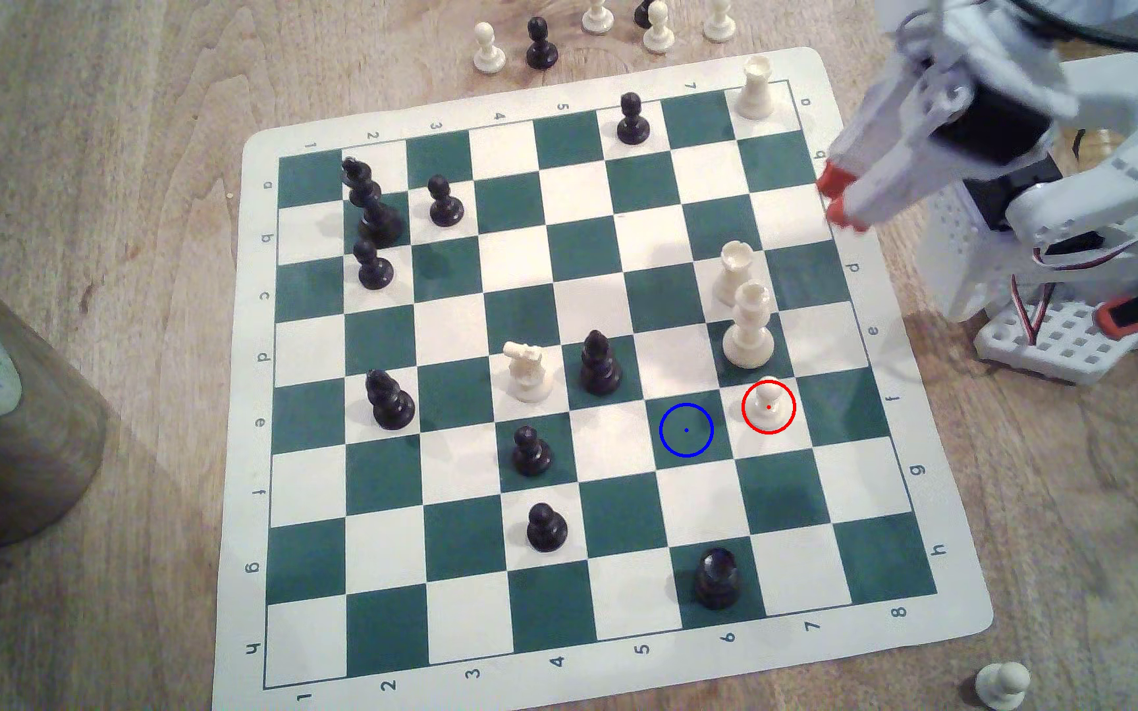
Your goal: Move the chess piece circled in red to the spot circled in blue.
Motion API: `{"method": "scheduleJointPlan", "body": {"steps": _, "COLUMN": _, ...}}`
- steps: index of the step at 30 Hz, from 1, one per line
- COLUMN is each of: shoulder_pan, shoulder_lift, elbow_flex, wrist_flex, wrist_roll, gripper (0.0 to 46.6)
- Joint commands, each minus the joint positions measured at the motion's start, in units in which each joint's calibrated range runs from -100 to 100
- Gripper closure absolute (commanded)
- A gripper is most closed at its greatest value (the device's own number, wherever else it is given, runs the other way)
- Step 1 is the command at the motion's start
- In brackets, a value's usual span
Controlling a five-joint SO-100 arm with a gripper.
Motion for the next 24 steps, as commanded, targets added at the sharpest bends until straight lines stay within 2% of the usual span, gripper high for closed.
{"method": "scheduleJointPlan", "body": {"steps": 1, "shoulder_pan": -3.3, "shoulder_lift": 6.79, "elbow_flex": -4.34, "wrist_flex": -2.74, "wrist_roll": -0.88, "gripper": 30.8}}
{"method": "scheduleJointPlan", "body": {"steps": 2, "shoulder_pan": -3.93, "shoulder_lift": 8.91, "elbow_flex": -5.25, "wrist_flex": -2.33, "wrist_roll": -0.78, "gripper": 30.0}}
{"method": "scheduleJointPlan", "body": {"steps": 4, "shoulder_pan": -5.34, "shoulder_lift": 15.36, "elbow_flex": -6.97, "wrist_flex": -1.43, "wrist_roll": -0.63, "gripper": 33.4}}
{"method": "scheduleJointPlan", "body": {"steps": 6, "shoulder_pan": -5.88, "shoulder_lift": 18.84, "elbow_flex": -7.6, "wrist_flex": -1.43, "wrist_roll": -0.63, "gripper": 34.1}}
{"method": "scheduleJointPlan", "body": {"steps": 10, "shoulder_pan": -6.51, "shoulder_lift": 27.33, "elbow_flex": -8.06, "wrist_flex": -3.64, "wrist_roll": -1.12, "gripper": 31.0}}
{"method": "scheduleJointPlan", "body": {"steps": 13, "shoulder_pan": -6.2, "shoulder_lift": 31.91, "elbow_flex": -7.51, "wrist_flex": -6.1, "wrist_roll": -1.71, "gripper": 31.2}}
{"method": "scheduleJointPlan", "body": {"steps": 18, "shoulder_pan": -6.2, "shoulder_lift": 34.54, "elbow_flex": -7.51, "wrist_flex": -7.74, "wrist_roll": -2.74, "gripper": 28.5}}
{"method": "scheduleJointPlan", "body": {"steps": 24, "shoulder_pan": -6.51, "shoulder_lift": 36.33, "elbow_flex": -6.15, "wrist_flex": -10.28, "wrist_roll": -3.96, "gripper": 28.5}}
